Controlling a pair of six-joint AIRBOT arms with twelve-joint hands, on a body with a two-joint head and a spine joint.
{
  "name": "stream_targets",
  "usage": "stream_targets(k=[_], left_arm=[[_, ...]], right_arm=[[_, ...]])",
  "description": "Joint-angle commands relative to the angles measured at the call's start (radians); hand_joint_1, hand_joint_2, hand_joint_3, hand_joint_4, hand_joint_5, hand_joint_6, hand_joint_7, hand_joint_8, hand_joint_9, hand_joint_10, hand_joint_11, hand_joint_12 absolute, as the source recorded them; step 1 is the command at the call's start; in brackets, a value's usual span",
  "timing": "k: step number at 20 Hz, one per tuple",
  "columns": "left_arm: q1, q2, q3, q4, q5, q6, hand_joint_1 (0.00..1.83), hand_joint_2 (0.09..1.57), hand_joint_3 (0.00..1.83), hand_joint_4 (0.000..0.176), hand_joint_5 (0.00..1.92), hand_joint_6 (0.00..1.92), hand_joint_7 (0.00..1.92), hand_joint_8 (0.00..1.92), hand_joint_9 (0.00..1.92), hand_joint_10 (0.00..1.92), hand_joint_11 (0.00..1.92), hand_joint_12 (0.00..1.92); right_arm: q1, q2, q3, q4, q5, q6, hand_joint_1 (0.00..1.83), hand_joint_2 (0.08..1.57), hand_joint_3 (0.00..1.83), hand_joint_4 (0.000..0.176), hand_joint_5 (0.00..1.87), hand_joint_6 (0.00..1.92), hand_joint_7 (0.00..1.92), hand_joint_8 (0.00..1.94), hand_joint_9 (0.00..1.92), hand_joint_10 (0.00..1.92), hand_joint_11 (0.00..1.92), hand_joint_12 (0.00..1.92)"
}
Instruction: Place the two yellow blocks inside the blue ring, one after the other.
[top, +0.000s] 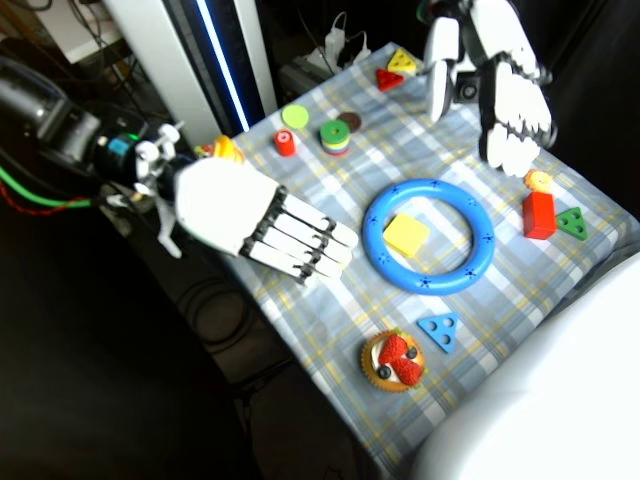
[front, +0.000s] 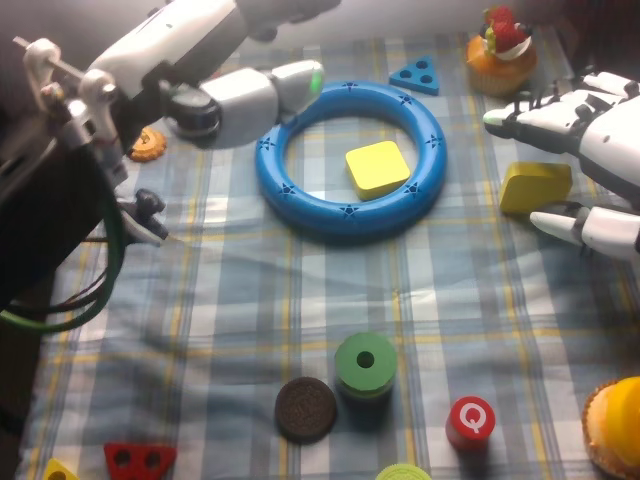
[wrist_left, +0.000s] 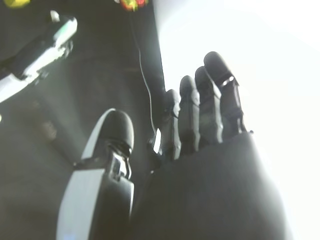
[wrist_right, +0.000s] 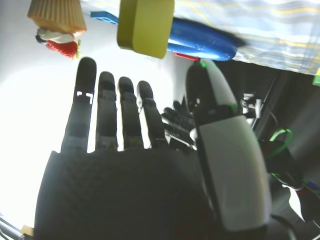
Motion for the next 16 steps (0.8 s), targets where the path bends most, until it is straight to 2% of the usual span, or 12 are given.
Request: stream_targets(k=[1, 2, 3, 4, 5, 6, 7, 10, 11, 12, 15, 16], left_arm=[[0.001, 0.016, -0.010, 0.025, -0.168, -0.016, 0.70, 1.41, 0.00, 0.000, 0.43, 0.04, 0.40, 0.02, 0.09, 0.56, 0.00, 1.09], [0.013, 0.030, -0.025, 0.032, -0.189, -0.018, 0.74, 1.41, 0.00, 0.000, 0.43, 0.04, 0.40, 0.02, 0.07, 0.56, 0.00, 1.08], [0.026, 0.043, -0.039, 0.040, -0.208, -0.020, 0.79, 1.39, 0.00, 0.000, 0.45, 0.04, 0.43, 0.02, 0.09, 0.64, 0.00, 1.23], [0.039, 0.057, -0.053, 0.046, -0.226, -0.023, 0.74, 1.40, 0.00, 0.000, 0.44, 0.03, 0.42, 0.01, 0.09, 0.65, 0.00, 1.27], [0.051, 0.069, -0.065, 0.051, -0.239, -0.030, 0.73, 1.40, 0.00, 0.000, 0.44, 0.03, 0.42, 0.01, 0.09, 0.65, 0.00, 1.30], [0.076, 0.089, -0.079, 0.059, -0.262, -0.056, 0.78, 1.40, 0.00, 0.000, 0.45, 0.02, 0.43, 0.01, 0.10, 0.64, 0.00, 1.33], [0.090, 0.098, -0.085, 0.059, -0.276, -0.070, 0.78, 1.40, 0.00, 0.000, 0.45, 0.02, 0.43, 0.01, 0.10, 0.64, 0.00, 1.33], [0.133, 0.119, -0.106, 0.056, -0.313, -0.088, 0.79, 1.39, 0.00, 0.000, 0.45, 0.01, 0.44, 0.01, 0.09, 0.72, 0.00, 1.40], [0.150, 0.126, -0.113, 0.057, -0.324, -0.098, 0.77, 1.40, 0.00, 0.000, 0.45, 0.01, 0.45, 0.01, 0.09, 0.70, 0.00, 1.36], [0.163, 0.131, -0.116, 0.054, -0.322, -0.102, 0.77, 1.40, 0.00, 0.000, 0.46, 0.01, 0.45, 0.01, 0.09, 0.67, 0.00, 1.33], [0.187, 0.131, -0.114, 0.038, -0.308, -0.114, 0.70, 1.41, 0.00, 0.000, 0.47, 0.01, 0.45, 0.00, 0.15, 0.52, 0.00, 1.26], [0.198, 0.126, -0.113, 0.027, -0.303, -0.114, 0.69, 1.40, 0.00, 0.000, 0.48, 0.01, 0.45, 0.00, 0.17, 0.51, 0.00, 1.25]], right_arm=[[0.023, -0.008, 0.011, -0.012, 0.093, -0.007, 0.84, 1.33, 0.00, 0.000, 0.25, 0.02, 0.39, 0.03, 0.06, 0.85, 0.00, 1.58], [0.032, -0.015, 0.020, -0.010, 0.080, -0.011, 0.87, 1.32, 0.00, 0.000, 0.31, 0.04, 0.48, 0.09, 0.08, 1.07, 0.00, 1.69], [0.041, -0.021, 0.027, -0.001, 0.070, -0.020, 0.89, 1.32, 0.00, 0.000, 0.40, 0.16, 0.46, 0.53, 0.15, 1.28, 0.00, 1.82], [0.049, -0.027, 0.035, 0.000, 0.061, -0.020, 1.09, 1.32, 0.00, 0.000, 0.48, 1.23, 0.68, 1.36, 0.37, 1.58, 0.18, 1.90], [0.058, -0.032, 0.041, 0.001, 0.056, -0.020, 1.13, 1.32, 0.00, 0.000, 0.52, 1.43, 0.73, 1.55, 0.45, 1.70, 0.24, 1.92], [0.073, -0.037, 0.046, 0.001, 0.053, -0.020, 1.14, 1.29, 0.00, 0.000, 0.60, 1.41, 0.76, 1.55, 0.46, 1.75, 0.26, 1.92], [0.081, -0.038, 0.047, -0.001, 0.053, -0.020, 1.14, 1.29, 0.00, 0.000, 0.60, 1.41, 0.76, 1.55, 0.46, 1.75, 0.26, 1.92], [0.109, -0.036, 0.041, -0.032, 0.055, -0.020, 1.19, 1.28, 0.00, 0.000, 0.64, 1.28, 0.77, 1.62, 0.50, 1.91, 0.37, 1.92], [0.132, -0.030, 0.033, -0.065, 0.057, -0.020, 1.18, 1.27, 0.00, 0.000, 0.65, 1.29, 0.78, 1.58, 0.50, 1.90, 0.36, 1.92], [0.158, -0.027, 0.028, -0.098, 0.057, -0.020, 1.13, 1.28, 0.00, 0.000, 0.66, 1.41, 0.73, 1.50, 0.46, 1.78, 0.29, 1.92], [0.226, -0.035, 0.034, -0.158, 0.050, -0.019, 1.13, 1.30, 0.00, 0.000, 0.59, 1.45, 0.74, 1.53, 0.45, 1.73, 0.29, 1.92], [0.264, -0.056, 0.051, -0.181, 0.027, -0.019, 1.14, 1.29, 0.00, 0.000, 0.59, 1.44, 0.76, 1.50, 0.48, 1.63, 0.27, 1.92]])
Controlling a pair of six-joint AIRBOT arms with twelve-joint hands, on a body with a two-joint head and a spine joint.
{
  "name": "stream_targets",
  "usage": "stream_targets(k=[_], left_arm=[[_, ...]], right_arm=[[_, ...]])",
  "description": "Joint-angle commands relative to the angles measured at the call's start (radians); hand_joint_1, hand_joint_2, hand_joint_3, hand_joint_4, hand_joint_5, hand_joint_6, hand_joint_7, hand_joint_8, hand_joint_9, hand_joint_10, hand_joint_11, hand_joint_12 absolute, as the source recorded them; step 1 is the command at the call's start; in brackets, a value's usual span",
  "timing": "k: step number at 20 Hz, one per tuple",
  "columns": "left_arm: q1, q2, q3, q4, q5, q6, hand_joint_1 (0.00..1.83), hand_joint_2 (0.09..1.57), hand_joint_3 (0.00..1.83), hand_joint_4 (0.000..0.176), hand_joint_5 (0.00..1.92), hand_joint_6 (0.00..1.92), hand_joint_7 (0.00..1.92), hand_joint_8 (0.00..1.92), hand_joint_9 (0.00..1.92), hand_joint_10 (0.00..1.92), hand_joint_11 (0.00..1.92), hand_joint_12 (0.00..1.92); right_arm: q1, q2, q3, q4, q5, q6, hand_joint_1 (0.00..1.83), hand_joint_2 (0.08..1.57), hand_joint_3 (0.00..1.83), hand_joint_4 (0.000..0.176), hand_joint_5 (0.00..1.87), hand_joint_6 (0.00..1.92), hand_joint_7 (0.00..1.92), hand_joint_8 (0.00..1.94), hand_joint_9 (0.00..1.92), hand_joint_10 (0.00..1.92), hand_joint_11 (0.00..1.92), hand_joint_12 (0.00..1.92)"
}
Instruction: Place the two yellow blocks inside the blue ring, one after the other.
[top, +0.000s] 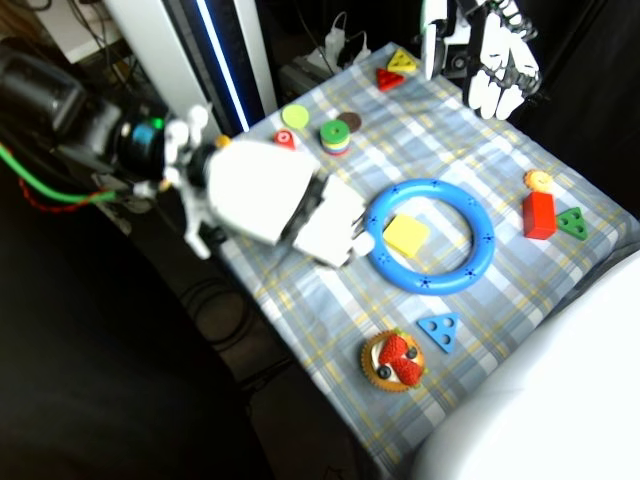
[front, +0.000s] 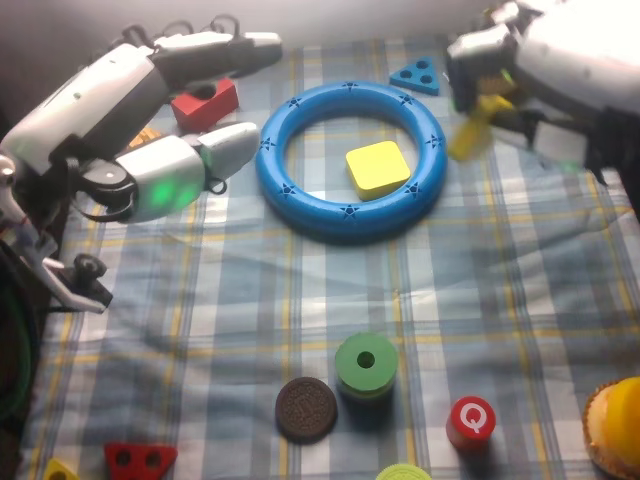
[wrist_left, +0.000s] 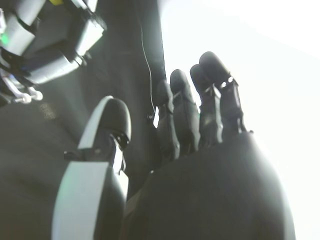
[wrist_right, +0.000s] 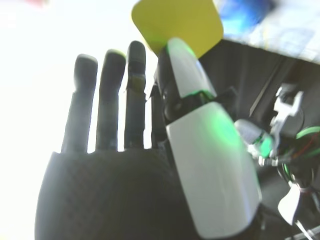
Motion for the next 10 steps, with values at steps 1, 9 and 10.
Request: stream_targets(k=[1, 9, 10], left_arm=[[0.003, -0.003, 0.002, 0.008, -0.116, -0.010, 0.68, 1.40, 0.00, 0.000, 0.48, 0.01, 0.46, 0.00, 0.21, 0.50, 0.00, 1.29], [0.032, -0.025, 0.019, -0.021, -0.123, -0.031, 0.75, 1.38, 0.00, 0.000, 0.47, 0.00, 0.44, 0.00, 0.24, 0.44, 0.00, 1.31], [0.032, -0.028, 0.021, -0.021, -0.124, -0.037, 0.73, 1.39, 0.00, 0.000, 0.47, 0.00, 0.43, 0.00, 0.25, 0.43, 0.00, 1.31]], right_arm=[[0.038, -0.021, 0.018, -0.028, 0.077, -0.002, 1.14, 1.29, 0.00, 0.000, 0.59, 1.46, 0.77, 1.47, 0.49, 1.58, 0.25, 1.92], [0.147, -0.219, 0.188, -0.058, -0.102, -0.002, 1.12, 1.29, 0.00, 0.002, 0.67, 1.38, 0.69, 1.55, 0.47, 1.52, 0.18, 1.88], [0.150, -0.237, 0.206, -0.058, -0.126, -0.002, 1.14, 1.27, 0.00, 0.000, 0.69, 1.33, 0.72, 1.52, 0.48, 1.48, 0.18, 1.84]])
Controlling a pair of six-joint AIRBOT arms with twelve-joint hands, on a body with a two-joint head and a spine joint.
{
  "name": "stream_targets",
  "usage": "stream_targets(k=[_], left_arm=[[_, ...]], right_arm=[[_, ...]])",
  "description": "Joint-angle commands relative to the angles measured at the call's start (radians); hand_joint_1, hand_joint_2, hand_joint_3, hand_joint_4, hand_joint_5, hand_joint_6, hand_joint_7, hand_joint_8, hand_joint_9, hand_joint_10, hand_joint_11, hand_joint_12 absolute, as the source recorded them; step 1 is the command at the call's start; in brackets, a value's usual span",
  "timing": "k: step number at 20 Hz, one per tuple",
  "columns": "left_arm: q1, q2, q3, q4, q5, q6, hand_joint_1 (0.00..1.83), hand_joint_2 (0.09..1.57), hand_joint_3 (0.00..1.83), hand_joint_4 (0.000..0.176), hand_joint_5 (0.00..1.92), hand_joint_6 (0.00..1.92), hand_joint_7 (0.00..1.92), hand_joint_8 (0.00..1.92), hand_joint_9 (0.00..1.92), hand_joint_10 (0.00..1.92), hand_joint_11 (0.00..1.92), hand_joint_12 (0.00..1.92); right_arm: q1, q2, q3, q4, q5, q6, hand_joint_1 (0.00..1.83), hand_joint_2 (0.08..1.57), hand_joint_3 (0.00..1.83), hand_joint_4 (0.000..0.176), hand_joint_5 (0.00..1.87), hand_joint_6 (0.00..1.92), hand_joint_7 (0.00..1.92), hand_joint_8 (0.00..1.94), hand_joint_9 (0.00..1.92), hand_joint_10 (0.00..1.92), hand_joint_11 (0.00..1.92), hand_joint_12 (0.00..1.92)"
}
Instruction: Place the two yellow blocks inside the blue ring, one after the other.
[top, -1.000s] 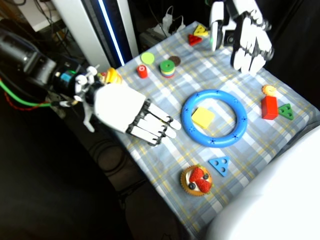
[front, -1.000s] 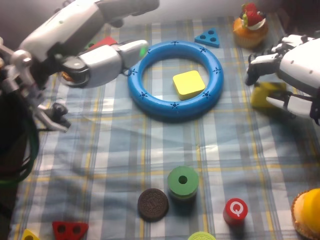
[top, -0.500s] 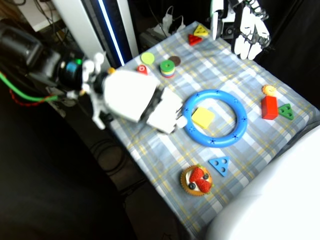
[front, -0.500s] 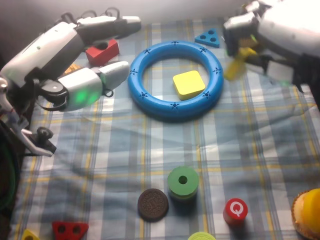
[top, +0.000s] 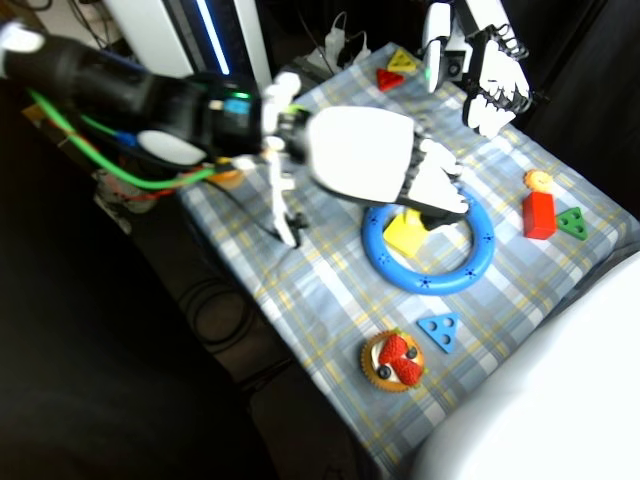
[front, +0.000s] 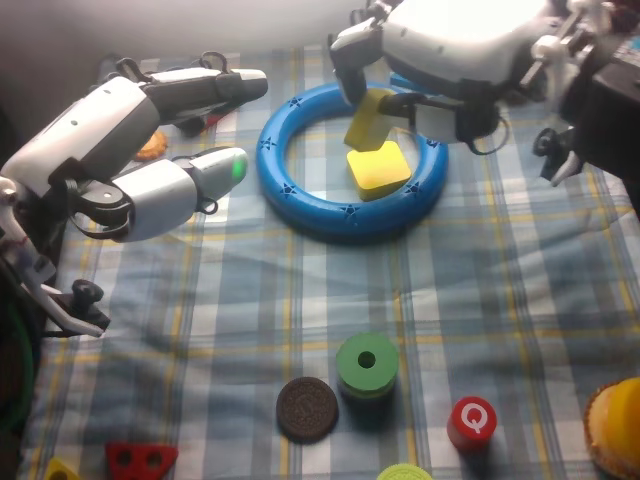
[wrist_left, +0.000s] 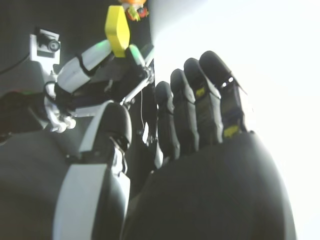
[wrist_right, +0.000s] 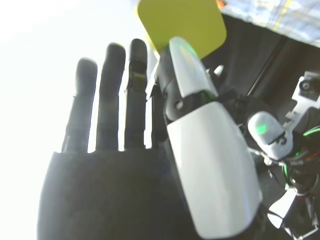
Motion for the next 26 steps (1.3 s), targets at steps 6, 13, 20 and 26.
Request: stream_targets(k=[6, 13, 20, 26], left_arm=[[-0.004, -0.004, 0.006, 0.012, -0.131, -0.022, 0.75, 1.39, 0.00, 0.000, 0.47, 0.00, 0.43, 0.00, 0.29, 0.32, 0.00, 1.32], [0.009, 0.008, -0.006, 0.003, -0.147, -0.027, 0.64, 1.41, 0.00, 0.000, 0.40, 0.00, 0.39, 0.00, 0.27, 0.37, 0.00, 1.39], [0.037, 0.044, -0.035, -0.005, -0.199, -0.034, 0.71, 1.39, 0.00, 0.003, 0.32, 0.00, 0.33, 0.00, 0.19, 0.35, 0.00, 1.21], [0.078, 0.087, -0.075, 0.005, -0.291, -0.058, 0.65, 1.40, 0.00, 0.028, 0.14, 0.00, 0.12, 0.00, 0.06, 0.11, 0.00, 0.75]], right_arm=[[0.016, -0.014, 0.022, 0.007, 0.058, -0.003, 0.90, 1.20, 0.00, 0.000, 0.34, 0.05, 0.40, 0.09, 0.35, 0.34, 0.00, 1.25], [0.011, 0.132, -0.132, 0.005, 0.163, -0.003, 0.63, 1.31, 0.01, 0.000, 0.13, 0.00, 0.21, 0.00, 0.30, 0.03, 0.00, 1.20], [-0.098, 0.326, -0.305, -0.001, 0.370, -0.002, 0.31, 1.34, 0.00, 0.009, 0.00, 0.00, 0.00, 0.00, 0.07, 0.00, 0.00, 0.79], [-0.309, 0.471, -0.411, 0.007, 0.603, 0.097, 0.36, 1.32, 0.00, 0.062, 0.00, 0.00, 0.00, 0.00, 0.00, 0.00, 0.00, 0.34]])
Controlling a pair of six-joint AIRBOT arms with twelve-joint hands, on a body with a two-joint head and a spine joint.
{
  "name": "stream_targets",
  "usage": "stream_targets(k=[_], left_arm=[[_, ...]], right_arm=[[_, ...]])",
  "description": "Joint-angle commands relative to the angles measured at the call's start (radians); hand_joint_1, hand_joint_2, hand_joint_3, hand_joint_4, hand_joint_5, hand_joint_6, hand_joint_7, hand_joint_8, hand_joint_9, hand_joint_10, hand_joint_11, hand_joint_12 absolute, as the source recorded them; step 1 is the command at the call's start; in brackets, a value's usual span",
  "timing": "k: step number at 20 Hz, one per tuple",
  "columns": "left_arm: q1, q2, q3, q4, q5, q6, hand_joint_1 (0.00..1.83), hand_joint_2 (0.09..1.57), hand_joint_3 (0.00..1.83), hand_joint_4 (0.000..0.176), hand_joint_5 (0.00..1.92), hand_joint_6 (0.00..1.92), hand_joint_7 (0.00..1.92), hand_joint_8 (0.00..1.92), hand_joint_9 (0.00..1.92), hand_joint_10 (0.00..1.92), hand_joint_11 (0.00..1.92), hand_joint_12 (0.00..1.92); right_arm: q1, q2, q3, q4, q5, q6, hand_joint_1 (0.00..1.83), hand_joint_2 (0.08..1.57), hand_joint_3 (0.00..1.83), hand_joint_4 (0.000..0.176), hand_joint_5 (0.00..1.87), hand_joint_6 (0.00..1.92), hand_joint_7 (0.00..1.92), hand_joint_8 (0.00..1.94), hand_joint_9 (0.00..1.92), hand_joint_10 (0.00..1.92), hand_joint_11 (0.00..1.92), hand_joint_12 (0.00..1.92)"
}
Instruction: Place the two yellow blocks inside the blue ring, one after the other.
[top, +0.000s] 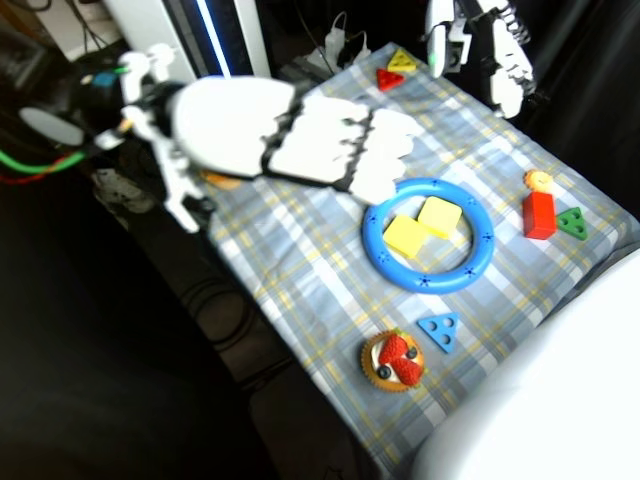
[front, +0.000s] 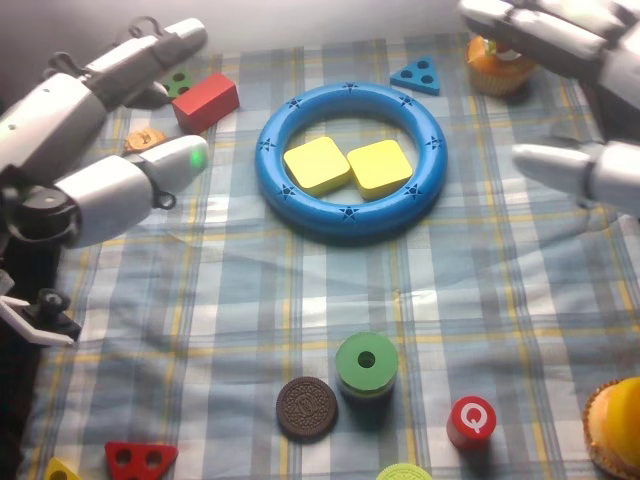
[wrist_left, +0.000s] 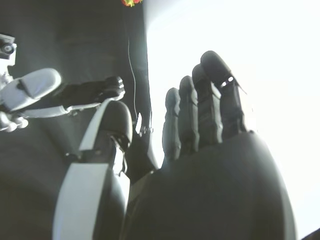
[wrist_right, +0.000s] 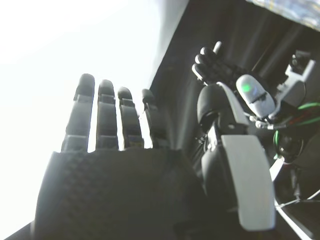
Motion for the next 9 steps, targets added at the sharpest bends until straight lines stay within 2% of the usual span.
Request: stream_targets(k=[1, 2, 3, 4, 5, 6, 7, 8, 9], left_arm=[[-0.002, 0.007, -0.004, 0.025, -0.147, -0.016, 0.62, 1.41, 0.00, 0.052, 0.10, 0.01, 0.07, 0.00, 0.04, 0.07, 0.00, 0.59], [0.007, 0.015, -0.010, 0.030, -0.168, -0.031, 0.62, 1.41, 0.00, 0.052, 0.10, 0.01, 0.07, 0.00, 0.04, 0.07, 0.00, 0.59], [0.015, 0.023, -0.014, 0.034, -0.186, -0.046, 0.42, 1.44, 0.00, 0.072, 0.02, 0.01, 0.00, 0.00, 0.00, 0.00, 0.00, 0.22], [0.019, 0.027, -0.017, 0.035, -0.195, -0.051, 0.42, 1.44, 0.00, 0.072, 0.02, 0.01, 0.00, 0.00, 0.00, 0.00, 0.00, 0.22], [0.025, 0.034, -0.022, 0.036, -0.206, -0.054, 0.37, 1.44, 0.00, 0.023, 0.00, 0.00, 0.00, 0.00, 0.00, 0.00, 0.00, 0.15], [0.028, 0.041, -0.025, 0.036, -0.214, -0.056, 0.37, 1.44, 0.00, 0.023, 0.00, 0.00, 0.00, 0.00, 0.00, 0.00, 0.00, 0.15], [0.030, 0.044, -0.026, 0.036, -0.221, -0.064, 0.26, 1.45, 0.00, 0.000, 0.00, 0.00, 0.00, 0.00, 0.00, 0.00, 0.00, 0.03], [0.031, 0.048, -0.026, 0.039, -0.230, -0.076, 0.20, 1.44, 0.00, 0.006, 0.00, 0.00, 0.00, 0.00, 0.00, 0.00, 0.00, 0.01], [0.031, 0.051, -0.026, 0.041, -0.238, -0.082, 0.20, 1.44, 0.00, 0.006, 0.00, 0.00, 0.00, 0.00, 0.00, 0.00, 0.00, 0.01]], right_arm=[[-0.001, 0.006, -0.009, 0.003, 0.190, 0.010, 0.34, 1.31, 0.00, 0.080, 0.00, 0.00, 0.00, 0.00, 0.00, 0.00, 0.00, 0.07], [-0.046, 0.025, -0.028, 0.022, 0.234, 0.012, 0.34, 1.31, 0.00, 0.080, 0.00, 0.00, 0.00, 0.00, 0.00, 0.00, 0.00, 0.07], [-0.096, 0.041, -0.044, 0.045, 0.289, 0.018, 0.38, 1.29, 0.00, 0.109, 0.00, 0.00, 0.00, 0.00, 0.00, 0.00, 0.00, 0.00], [-0.120, 0.048, -0.052, 0.059, 0.319, 0.024, 0.38, 1.29, 0.00, 0.109, 0.00, 0.00, 0.00, 0.00, 0.00, 0.00, 0.00, 0.00], [-0.165, 0.055, -0.059, 0.081, 0.367, 0.039, 0.38, 1.27, 0.00, 0.093, 0.00, 0.00, 0.00, 0.00, 0.00, 0.00, 0.00, 0.00], [-0.195, 0.060, -0.063, 0.099, 0.405, 0.051, 0.38, 1.27, 0.00, 0.093, 0.00, 0.00, 0.00, 0.00, 0.00, 0.00, 0.00, 0.00], [-0.218, 0.065, -0.068, 0.113, 0.434, 0.057, 0.42, 1.26, 0.00, 0.102, 0.00, 0.00, 0.00, 0.00, 0.00, 0.00, 0.00, 0.00], [-0.240, 0.073, -0.074, 0.124, 0.463, 0.059, 0.41, 1.26, 0.00, 0.080, 0.00, 0.00, 0.00, 0.00, 0.00, 0.00, 0.00, 0.00], [-0.247, 0.079, -0.078, 0.127, 0.476, 0.060, 0.41, 1.26, 0.00, 0.080, 0.00, 0.00, 0.00, 0.00, 0.00, 0.00, 0.00, 0.00]])
